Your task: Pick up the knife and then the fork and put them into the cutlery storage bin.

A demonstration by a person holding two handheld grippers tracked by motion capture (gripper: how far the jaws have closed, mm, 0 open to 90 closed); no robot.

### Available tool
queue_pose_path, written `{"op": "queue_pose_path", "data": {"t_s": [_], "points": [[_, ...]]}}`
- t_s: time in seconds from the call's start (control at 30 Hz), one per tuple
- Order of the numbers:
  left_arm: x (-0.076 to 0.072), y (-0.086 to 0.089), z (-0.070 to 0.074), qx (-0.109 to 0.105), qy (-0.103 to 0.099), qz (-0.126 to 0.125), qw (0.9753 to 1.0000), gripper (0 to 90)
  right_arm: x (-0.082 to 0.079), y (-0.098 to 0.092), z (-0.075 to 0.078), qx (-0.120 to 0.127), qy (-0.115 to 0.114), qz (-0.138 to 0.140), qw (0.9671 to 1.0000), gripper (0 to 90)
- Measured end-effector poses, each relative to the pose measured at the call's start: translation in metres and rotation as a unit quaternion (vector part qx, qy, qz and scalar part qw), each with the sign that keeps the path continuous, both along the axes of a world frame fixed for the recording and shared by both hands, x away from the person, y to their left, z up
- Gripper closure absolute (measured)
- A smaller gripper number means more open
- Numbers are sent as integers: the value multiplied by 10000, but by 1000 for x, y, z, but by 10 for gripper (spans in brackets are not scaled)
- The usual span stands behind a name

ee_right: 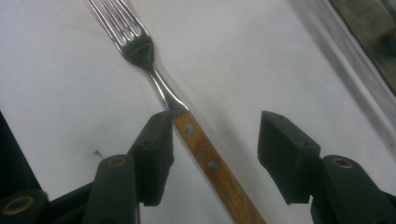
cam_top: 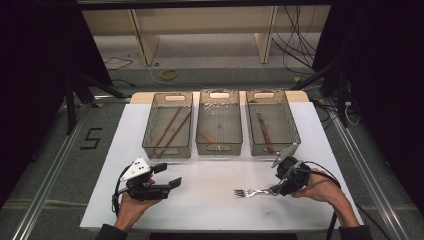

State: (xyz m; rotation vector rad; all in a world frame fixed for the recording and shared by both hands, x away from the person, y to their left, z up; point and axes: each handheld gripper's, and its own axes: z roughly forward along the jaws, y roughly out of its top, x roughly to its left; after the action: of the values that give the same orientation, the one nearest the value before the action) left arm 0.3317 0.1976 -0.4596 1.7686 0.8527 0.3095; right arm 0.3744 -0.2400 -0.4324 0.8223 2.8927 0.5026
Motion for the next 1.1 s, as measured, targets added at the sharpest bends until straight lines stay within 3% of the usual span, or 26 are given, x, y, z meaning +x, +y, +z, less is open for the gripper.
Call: {"op": "queue_pose_path", "data": {"t_s": [0.17, 0.43, 0.9, 1.1], "points": [[0, 0, 0, 1, -2, -4, 10000, 199, 0, 1, -5, -62, 111, 121, 9998, 497], [0, 0, 0, 14, 0, -9, 10000, 199, -1, 6, -12, -378, 48, 440, 9983, 551], [0, -1, 0, 3, -3, -9, 10000, 200, -1, 11, -19, -542, 187, 591, 9966, 636], [0, -1, 0, 32, -10, -22, 10000, 200, -3, 14, -21, -648, 119, 713, 9953, 648]]}}
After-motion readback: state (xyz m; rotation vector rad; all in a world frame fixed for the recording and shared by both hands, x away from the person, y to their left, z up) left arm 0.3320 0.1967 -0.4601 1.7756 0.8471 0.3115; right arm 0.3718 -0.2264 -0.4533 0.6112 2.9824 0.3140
